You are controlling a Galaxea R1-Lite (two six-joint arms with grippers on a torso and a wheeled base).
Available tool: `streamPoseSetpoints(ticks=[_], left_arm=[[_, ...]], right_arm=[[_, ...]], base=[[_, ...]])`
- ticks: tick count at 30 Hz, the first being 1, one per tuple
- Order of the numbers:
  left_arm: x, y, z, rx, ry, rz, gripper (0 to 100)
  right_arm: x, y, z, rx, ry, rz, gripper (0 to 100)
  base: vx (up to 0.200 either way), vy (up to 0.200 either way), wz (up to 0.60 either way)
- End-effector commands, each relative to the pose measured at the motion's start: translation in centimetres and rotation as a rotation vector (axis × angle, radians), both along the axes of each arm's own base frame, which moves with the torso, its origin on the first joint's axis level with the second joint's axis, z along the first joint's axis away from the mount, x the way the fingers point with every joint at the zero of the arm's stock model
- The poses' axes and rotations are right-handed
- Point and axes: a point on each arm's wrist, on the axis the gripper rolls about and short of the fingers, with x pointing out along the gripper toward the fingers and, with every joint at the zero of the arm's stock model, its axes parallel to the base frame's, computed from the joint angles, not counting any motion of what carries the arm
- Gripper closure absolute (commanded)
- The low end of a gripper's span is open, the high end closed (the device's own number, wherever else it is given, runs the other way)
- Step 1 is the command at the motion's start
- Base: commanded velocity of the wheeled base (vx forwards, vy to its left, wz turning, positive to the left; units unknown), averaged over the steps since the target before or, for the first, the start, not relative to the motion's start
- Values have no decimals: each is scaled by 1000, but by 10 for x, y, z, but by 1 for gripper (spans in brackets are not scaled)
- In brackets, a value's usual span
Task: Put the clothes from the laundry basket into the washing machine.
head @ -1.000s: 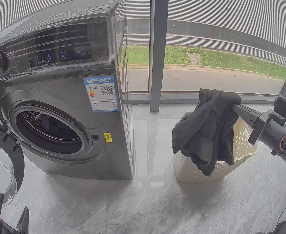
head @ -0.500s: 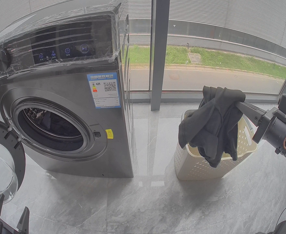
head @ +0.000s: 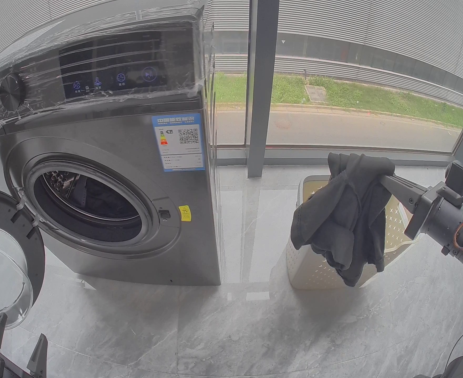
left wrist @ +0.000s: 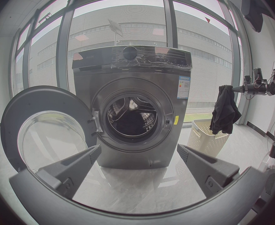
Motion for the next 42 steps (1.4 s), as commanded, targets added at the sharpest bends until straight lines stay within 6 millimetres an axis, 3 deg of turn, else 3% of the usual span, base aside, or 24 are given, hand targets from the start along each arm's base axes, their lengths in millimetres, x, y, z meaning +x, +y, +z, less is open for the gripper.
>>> streamPoseSetpoints(ticks=[1, 10, 15, 19, 31, 42], left_arm=[[0, 0, -5, -1, 3, 0, 0], [0, 0, -5, -1, 3, 0, 0], [0, 0, -5, -1, 3, 0, 0], [0, 0, -5, -2, 3, 0, 0], [0, 0, -5, -2, 3, -1, 0], [0, 0, -5, -2, 3, -1, 0]], right_arm=[[2, 1, -1, -2, 6, -8, 100], [6, 0, 0, -32, 2, -188, 100], [13, 0, 0, -33, 11, -295, 100], [16, 1, 1, -28, 8, -312, 100], [16, 1, 1, -22, 10, -308, 100], [16, 1, 2, -16, 3, -296, 100]], base=[[0, 200, 0], [0, 200, 0], [0, 0, 0], [0, 0, 0], [-200, 0, 0], [0, 0, 0]])
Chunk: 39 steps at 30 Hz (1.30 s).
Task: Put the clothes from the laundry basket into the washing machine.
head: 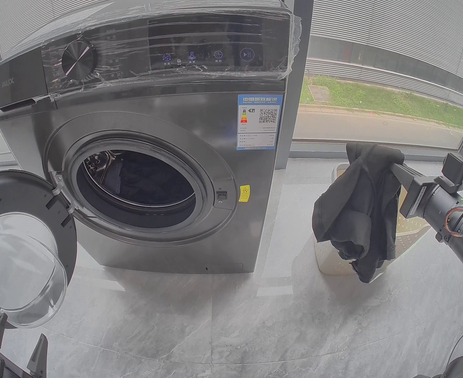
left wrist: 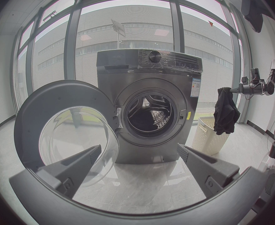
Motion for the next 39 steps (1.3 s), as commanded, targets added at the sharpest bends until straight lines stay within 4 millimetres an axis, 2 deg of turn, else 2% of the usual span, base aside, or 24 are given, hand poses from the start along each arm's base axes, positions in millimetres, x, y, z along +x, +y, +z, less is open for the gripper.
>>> streamPoseSetpoints(ticks=[1, 4, 10, 16, 39], left_arm=[[0, 0, -5, 0, 2, -1, 0], [0, 0, -5, 0, 2, -1, 0], [0, 0, -5, -2, 2, -1, 0], [0, 0, -5, 0, 2, -1, 0], [0, 0, -5, -2, 2, -1, 0]], right_arm=[[0, 0, 0, -1, 1, 0, 100], [0, 0, -1, -2, 4, 1, 100], [1, 1, -2, -2, 7, 3, 100], [0, 1, -1, -1, 5, 3, 100], [-1, 2, -4, -6, 13, 15, 100]], base=[[0, 0, 0], [0, 0, 0], [-200, 0, 0], [0, 0, 0], [0, 200, 0]])
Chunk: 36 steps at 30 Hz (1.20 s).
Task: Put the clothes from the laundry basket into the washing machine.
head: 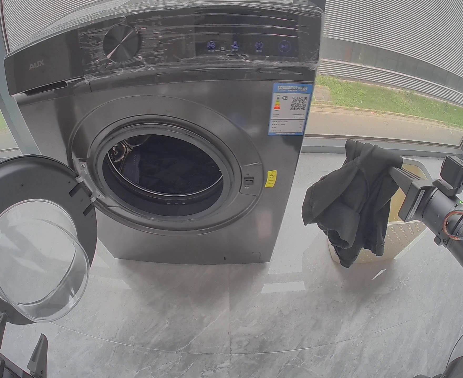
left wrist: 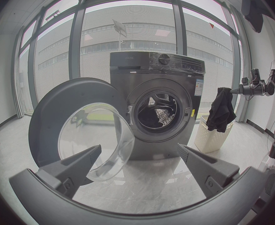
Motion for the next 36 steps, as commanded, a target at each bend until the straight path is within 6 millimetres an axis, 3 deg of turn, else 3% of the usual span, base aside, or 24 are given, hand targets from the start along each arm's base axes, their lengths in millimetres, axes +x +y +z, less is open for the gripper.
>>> streamPoseSetpoints(ticks=[1, 10, 28, 36], left_arm=[[0, 0, -5, -1, 2, 0, 0], [0, 0, -5, -1, 2, 0, 0], [0, 0, -5, -1, 2, 0, 0], [0, 0, -5, -2, 2, 2, 0]], right_arm=[[0, 1, 0, -1, 2, 3, 100], [-1, 0, -4, -8, 12, 6, 100], [-4, 5, -5, -9, 16, 29, 100], [-4, 4, -7, -13, 23, 29, 100]], base=[[0, 200, 0], [0, 200, 0], [0, 0, 0], [0, 150, 0]])
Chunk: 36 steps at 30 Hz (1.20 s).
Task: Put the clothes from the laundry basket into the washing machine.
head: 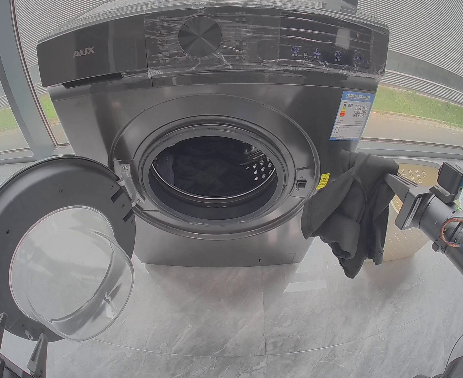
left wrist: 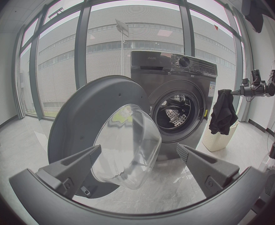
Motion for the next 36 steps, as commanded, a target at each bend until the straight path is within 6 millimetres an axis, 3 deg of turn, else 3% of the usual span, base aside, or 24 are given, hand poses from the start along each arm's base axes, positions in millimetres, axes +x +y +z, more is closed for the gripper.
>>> streamPoseSetpoints(ticks=[1, 16, 17, 20, 21, 24, 27, 32, 33, 35, 36], left_arm=[[0, 0, -5, 0, 1, 0, 0], [0, 0, -4, 18, -8, 10, 0], [-1, 0, 0, 10, -36, 8, 0], [-15, -2, 56, 16, -205, -51, 0], [-15, -2, 59, 21, -200, -66, 0], [6, -7, 67, 96, -51, -258, 0], [31, -8, 79, 60, 60, -336, 0], [63, -10, 97, 46, 110, -429, 0], [81, -12, 106, 44, 123, -480, 0], [90, -15, 110, 43, 131, -512, 0], [107, -21, 114, 46, 138, -564, 0]], right_arm=[[-1, 0, -3, -6, 10, 2, 100], [-21, 26, -10, 18, 42, 186, 100], [-22, 28, -9, 30, 45, 200, 100], [-22, 32, -8, 45, 47, 214, 100], [-21, 32, -8, 45, 47, 214, 100], [-19, 44, -5, 84, 57, 250, 100], [-15, 58, -3, 143, 69, 285, 100], [-7, 72, -2, 167, 59, 313, 100], [2, 78, -5, 161, 66, 306, 100], [6, 82, -8, 156, 70, 306, 100], [11, 89, -11, 157, 69, 307, 100]], base=[[0, 0, 0], [0, 0, 0], [0, 0, 0], [0, 0, 0], [0, 0, 0], [0, 0, 0], [0, 0, 0], [0, 0, 0], [0, 0, 0], [0, 0, 0], [0, 0, 0]])
